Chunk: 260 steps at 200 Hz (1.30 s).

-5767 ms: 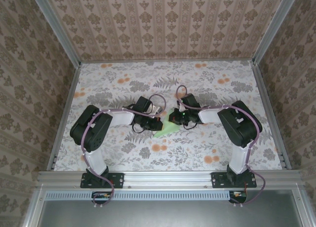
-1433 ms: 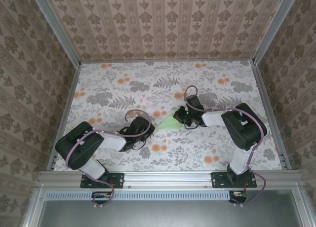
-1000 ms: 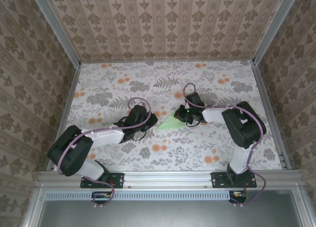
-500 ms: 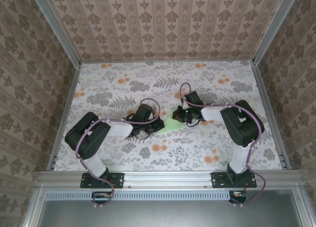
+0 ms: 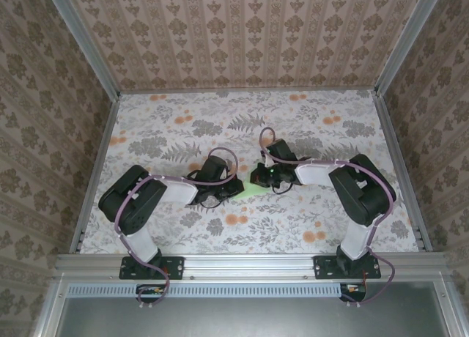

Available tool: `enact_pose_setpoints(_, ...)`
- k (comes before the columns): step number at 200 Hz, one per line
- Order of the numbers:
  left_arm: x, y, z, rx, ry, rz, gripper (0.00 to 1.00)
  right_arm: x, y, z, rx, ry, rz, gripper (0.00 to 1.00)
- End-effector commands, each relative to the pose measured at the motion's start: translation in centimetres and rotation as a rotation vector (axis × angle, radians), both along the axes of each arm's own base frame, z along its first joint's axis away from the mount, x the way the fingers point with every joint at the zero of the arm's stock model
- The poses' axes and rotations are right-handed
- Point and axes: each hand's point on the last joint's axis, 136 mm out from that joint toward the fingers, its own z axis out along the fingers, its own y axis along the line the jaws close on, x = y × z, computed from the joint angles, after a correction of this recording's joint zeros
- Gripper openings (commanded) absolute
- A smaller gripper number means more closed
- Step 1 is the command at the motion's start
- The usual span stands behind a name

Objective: Fold a paper plane with a square sheet of paper (pick it up from the middle)
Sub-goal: Fourth fold the wing at the center of the table, then pick up the paper from the center of the table.

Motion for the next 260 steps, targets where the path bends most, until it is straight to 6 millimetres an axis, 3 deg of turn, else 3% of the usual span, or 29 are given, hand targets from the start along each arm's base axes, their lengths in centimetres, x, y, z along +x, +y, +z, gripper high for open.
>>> enact_pose_setpoints(1, -1.9, 1.9, -3.0, 0.100, 0.088, -0.019, 0.00, -1.0, 0.1, -1.2, -0.023, 0.044, -0.010, 0.04)
enact_pose_setpoints(39, -2.6, 2.6, -3.6, 0.135, 0.124, -0.013, 0.00, -0.3, -0.8, -2.4, -0.083, 0.049, -0.006, 0.03)
enact_pose_setpoints(93, -3.9, 4.1, -5.1, 0.186, 0.186, 0.008, 0.00, 3.0, -7.5, -4.4, -0.128, 0.080, -0.136, 0.03)
enact_pose_setpoints(131, -3.8, 3.8, -4.8, 0.171, 0.175, -0.001, 0.00, 6.0, -11.1, -2.7, -0.135, 0.044, -0.226, 0.03)
enact_pose_setpoints(154, -3.4, 3.3, -4.2, 0.149, 0.155, -0.011, 0.00, 7.0, -11.9, -0.7, -0.129, 0.001, -0.256, 0.05)
enact_pose_setpoints(168, -2.8, 2.2, -2.9, 0.110, 0.112, -0.051, 0.00, 7.0, -12.0, 0.8, -0.120, -0.018, -0.265, 0.08)
enact_pose_setpoints(189, -1.7, 0.9, -0.5, 0.083, 0.039, -0.102, 0.23, 6.3, -11.6, 2.3, -0.071, -0.025, -0.284, 0.31)
enact_pose_setpoints(209, -0.4, 0.4, 1.8, 0.086, -0.037, -0.123, 0.37, 5.0, -11.4, 2.9, -0.024, -0.012, -0.310, 0.43)
enact_pose_setpoints(231, 0.8, 0.1, 4.2, 0.088, -0.110, -0.140, 0.44, 3.5, -11.1, 3.2, 0.024, 0.025, -0.343, 0.49)
enact_pose_setpoints(260, 2.6, 1.0, 5.8, 0.134, -0.153, -0.122, 0.54, 2.1, -10.7, 3.3, 0.044, 0.063, -0.395, 0.53)
